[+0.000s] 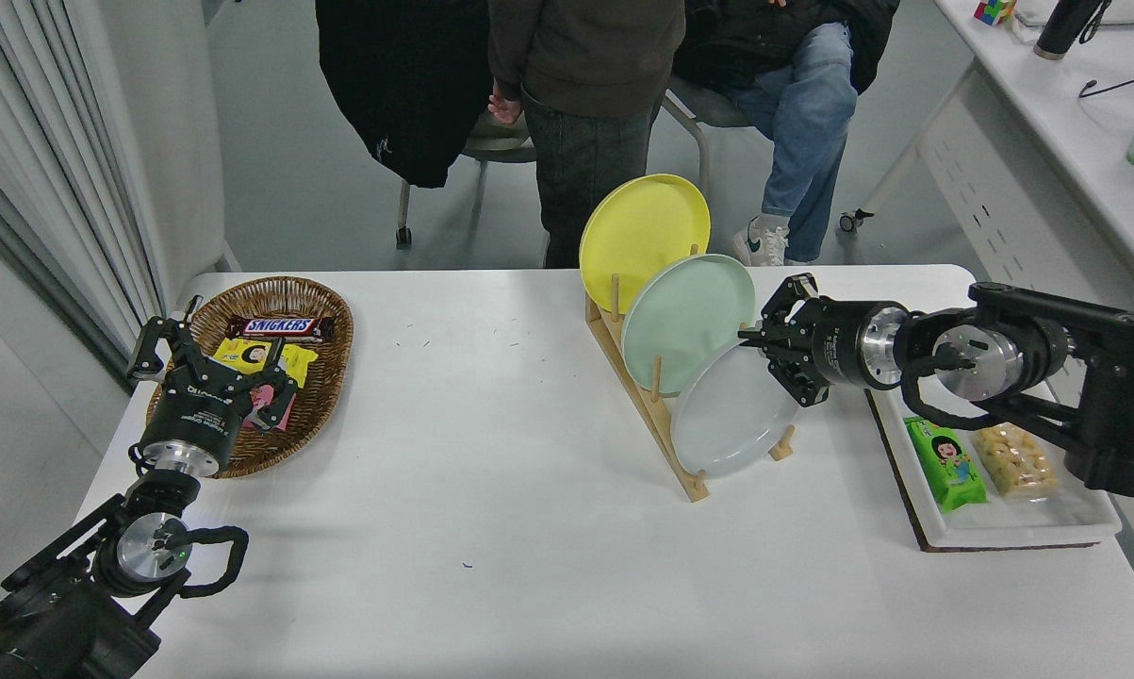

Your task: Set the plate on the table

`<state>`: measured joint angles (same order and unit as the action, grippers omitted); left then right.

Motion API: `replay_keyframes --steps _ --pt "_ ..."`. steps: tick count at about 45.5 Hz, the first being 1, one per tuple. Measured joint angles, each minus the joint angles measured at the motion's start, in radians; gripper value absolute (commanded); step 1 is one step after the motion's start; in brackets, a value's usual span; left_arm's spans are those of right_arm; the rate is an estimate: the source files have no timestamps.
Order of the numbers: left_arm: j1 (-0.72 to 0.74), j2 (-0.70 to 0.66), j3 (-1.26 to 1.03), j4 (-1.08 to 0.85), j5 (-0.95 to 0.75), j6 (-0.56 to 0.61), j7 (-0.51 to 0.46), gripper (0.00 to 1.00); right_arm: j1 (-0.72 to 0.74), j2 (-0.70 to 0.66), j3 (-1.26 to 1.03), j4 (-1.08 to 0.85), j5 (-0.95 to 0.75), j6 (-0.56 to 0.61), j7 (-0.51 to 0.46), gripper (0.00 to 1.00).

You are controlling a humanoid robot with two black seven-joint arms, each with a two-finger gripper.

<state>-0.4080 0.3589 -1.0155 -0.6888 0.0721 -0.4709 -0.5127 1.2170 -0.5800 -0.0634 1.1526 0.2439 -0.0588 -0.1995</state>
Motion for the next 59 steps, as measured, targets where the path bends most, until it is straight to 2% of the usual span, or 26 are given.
replay_keyframes --steps 22,41,59 --pt "0.000 0.000 0.000 0.000 0.000 0.000 0.001 0.98 0.064 -0.057 -0.007 0.054 0.002 0.046 -0.037 0.00" --pt "0.000 0.000 0.000 0.000 0.000 0.000 0.000 0.98 0.169 -0.092 -0.010 0.103 0.038 0.088 -0.189 0.00" --pt "0.000 0.000 0.000 0.000 0.000 0.000 0.000 0.98 0.297 -0.098 -0.049 0.159 0.192 0.090 -0.313 0.00"
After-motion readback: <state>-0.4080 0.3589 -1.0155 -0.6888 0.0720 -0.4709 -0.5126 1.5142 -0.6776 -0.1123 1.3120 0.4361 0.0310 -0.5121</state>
